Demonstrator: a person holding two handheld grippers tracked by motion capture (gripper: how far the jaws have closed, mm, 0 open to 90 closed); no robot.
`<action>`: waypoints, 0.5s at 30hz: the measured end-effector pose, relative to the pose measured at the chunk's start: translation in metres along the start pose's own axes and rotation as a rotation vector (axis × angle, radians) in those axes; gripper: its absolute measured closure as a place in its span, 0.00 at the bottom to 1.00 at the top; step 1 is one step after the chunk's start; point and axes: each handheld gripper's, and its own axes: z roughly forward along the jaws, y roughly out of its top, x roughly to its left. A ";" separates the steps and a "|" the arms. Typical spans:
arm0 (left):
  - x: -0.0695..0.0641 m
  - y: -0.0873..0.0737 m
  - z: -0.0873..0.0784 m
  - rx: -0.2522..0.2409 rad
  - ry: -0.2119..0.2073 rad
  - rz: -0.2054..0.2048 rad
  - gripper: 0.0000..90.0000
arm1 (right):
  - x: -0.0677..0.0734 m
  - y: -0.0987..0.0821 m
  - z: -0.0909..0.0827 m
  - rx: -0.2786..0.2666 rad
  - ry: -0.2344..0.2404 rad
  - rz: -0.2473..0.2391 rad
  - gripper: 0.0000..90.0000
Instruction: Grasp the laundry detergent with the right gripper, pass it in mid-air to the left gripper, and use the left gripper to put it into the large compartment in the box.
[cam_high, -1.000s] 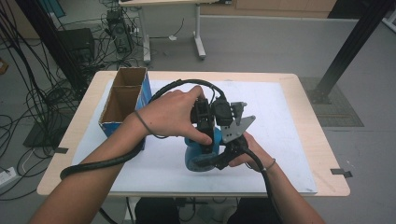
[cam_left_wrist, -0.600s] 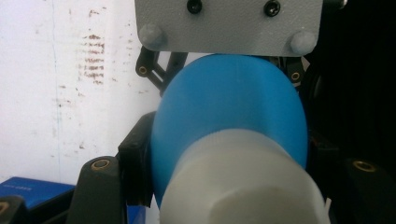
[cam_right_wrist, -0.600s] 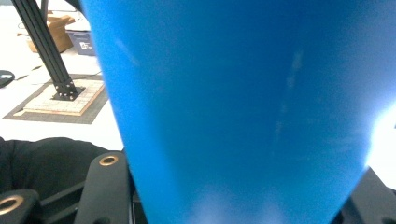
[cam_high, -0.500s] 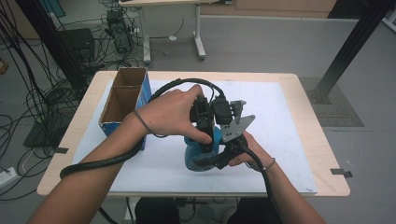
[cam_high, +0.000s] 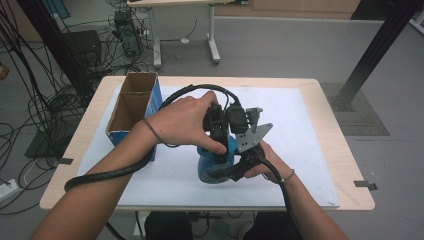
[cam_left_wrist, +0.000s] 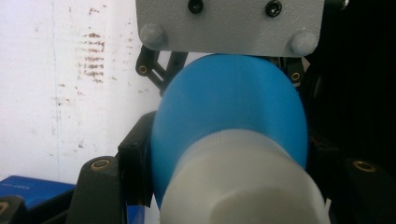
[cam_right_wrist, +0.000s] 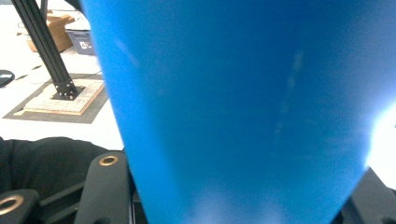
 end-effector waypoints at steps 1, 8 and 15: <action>0.001 -0.001 0.000 -0.001 -0.003 -0.003 0.41 | 0.000 0.000 0.000 0.000 0.000 0.000 0.47; 0.001 -0.001 0.001 0.001 -0.005 -0.007 0.41 | 0.000 0.001 0.001 0.006 0.002 0.000 0.47; 0.000 -0.001 -0.001 -0.005 0.001 -0.003 0.41 | 0.000 0.000 -0.001 -0.001 -0.001 -0.001 0.47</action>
